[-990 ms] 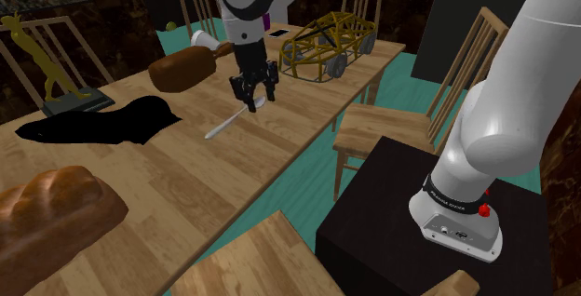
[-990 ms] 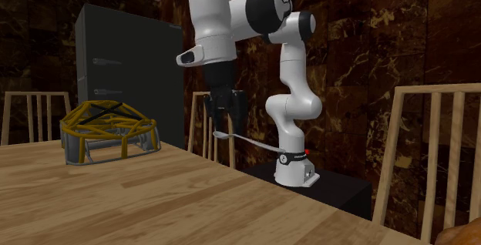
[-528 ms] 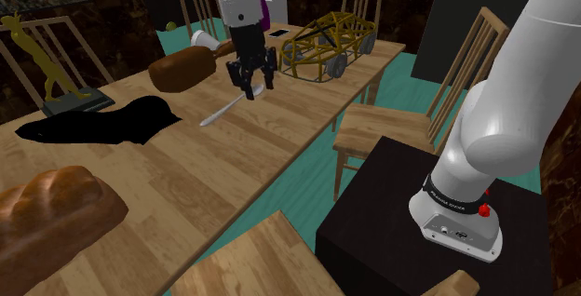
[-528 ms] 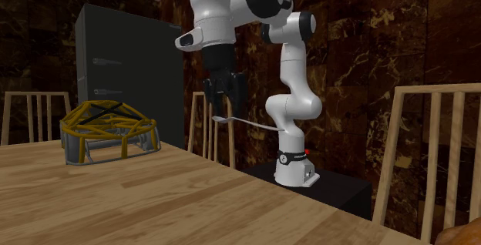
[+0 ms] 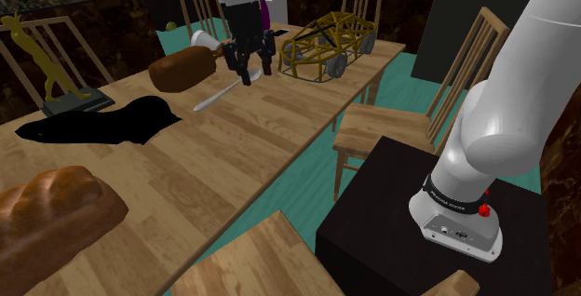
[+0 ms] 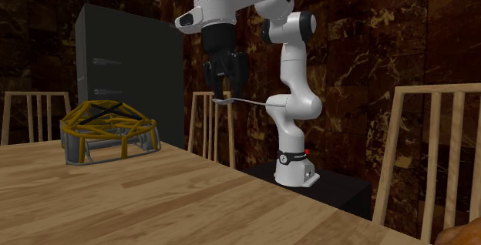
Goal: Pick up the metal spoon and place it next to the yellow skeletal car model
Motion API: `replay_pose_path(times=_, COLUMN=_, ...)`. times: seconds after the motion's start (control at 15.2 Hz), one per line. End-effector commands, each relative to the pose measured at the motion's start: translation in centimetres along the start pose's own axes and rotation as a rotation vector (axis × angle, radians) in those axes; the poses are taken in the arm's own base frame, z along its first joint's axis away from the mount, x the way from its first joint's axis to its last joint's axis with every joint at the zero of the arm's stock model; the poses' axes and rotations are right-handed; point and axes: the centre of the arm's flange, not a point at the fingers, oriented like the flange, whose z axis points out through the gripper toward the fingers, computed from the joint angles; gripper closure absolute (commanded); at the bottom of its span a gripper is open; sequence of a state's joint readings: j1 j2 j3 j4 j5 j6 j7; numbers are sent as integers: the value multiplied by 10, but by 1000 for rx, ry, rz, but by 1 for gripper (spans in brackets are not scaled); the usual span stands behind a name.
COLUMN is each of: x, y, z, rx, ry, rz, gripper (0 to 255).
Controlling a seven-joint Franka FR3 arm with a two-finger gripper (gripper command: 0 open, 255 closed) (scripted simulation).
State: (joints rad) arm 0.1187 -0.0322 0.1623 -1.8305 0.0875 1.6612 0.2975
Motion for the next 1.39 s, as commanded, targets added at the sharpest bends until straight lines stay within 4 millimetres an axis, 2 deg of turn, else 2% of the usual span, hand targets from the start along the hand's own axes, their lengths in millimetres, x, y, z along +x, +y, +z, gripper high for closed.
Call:
replay_pose_path(times=0.0, x=-3, y=0, z=-10, rx=0, ry=-1, rz=0, gripper=255)
replay_pose_path(times=0.86, x=-13, y=-2, z=-75, rx=0, ry=-1, rz=0, gripper=255)
replay_pose_path(times=1.32, x=31, y=78, z=-85, rx=0, ry=-1, rz=0, gripper=255)
